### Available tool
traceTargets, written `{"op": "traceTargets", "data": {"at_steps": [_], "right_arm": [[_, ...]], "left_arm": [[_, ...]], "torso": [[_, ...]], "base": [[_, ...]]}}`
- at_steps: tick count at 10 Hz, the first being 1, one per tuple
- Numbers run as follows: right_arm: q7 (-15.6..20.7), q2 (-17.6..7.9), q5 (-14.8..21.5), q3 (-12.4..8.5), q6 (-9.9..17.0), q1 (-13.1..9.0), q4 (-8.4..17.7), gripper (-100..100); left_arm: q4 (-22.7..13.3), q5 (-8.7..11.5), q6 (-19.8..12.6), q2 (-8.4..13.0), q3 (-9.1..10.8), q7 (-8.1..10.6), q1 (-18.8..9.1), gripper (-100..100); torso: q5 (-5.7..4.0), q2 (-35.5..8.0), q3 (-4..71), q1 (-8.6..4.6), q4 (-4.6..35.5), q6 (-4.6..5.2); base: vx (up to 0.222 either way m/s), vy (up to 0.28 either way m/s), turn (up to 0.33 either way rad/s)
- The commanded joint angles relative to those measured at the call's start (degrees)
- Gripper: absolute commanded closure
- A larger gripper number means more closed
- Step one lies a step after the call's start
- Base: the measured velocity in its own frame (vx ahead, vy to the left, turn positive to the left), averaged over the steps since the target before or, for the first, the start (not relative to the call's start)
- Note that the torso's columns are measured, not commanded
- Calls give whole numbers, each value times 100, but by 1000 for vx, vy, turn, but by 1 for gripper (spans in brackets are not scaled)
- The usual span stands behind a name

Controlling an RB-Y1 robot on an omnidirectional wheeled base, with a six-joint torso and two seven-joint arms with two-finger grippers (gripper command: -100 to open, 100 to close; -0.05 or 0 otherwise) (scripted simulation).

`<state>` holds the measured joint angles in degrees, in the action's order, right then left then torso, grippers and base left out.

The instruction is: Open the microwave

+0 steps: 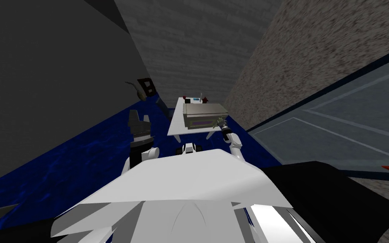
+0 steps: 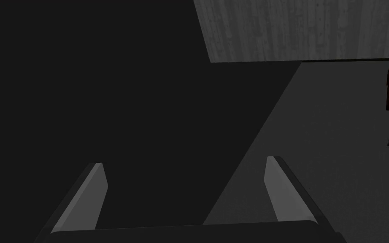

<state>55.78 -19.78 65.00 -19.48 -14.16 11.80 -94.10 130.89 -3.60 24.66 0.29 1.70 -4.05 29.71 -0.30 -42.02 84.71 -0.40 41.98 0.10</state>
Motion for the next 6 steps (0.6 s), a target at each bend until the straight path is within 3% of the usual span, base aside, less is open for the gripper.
{"op": "traceTargets", "data": {"at_steps": [1, 2, 3, 6], "right_arm": [[-62, 102, 78, 384, 115, 127, -257, 100], [-132, 179, 148, 583, 220, 226, -544, 100], [-132, 179, 148, 698, 220, 226, -544, 100], [-182, 103, 124, 568, 429, 204, -523, 100]], "left_arm": [[0, 0, 0, 0, 1, 0, 1, 0], [0, 0, 0, 0, 0, 0, 0, 0], [0, 0, 0, 0, 0, 0, 1, 0], [0, 0, 0, -1, -2, 0, -3, 0]], "torso": [[7, 0, 0, 6, 5, 1], [4, -1, -1, 14, 1, -13], [18, -4, 0, 20, 13, -2], [16, -17, -11, 45, 11, -17]], "base": [[60, -27, -162], [70, -28, -291], [66, -29, -158], [-36, 49, 21]]}}
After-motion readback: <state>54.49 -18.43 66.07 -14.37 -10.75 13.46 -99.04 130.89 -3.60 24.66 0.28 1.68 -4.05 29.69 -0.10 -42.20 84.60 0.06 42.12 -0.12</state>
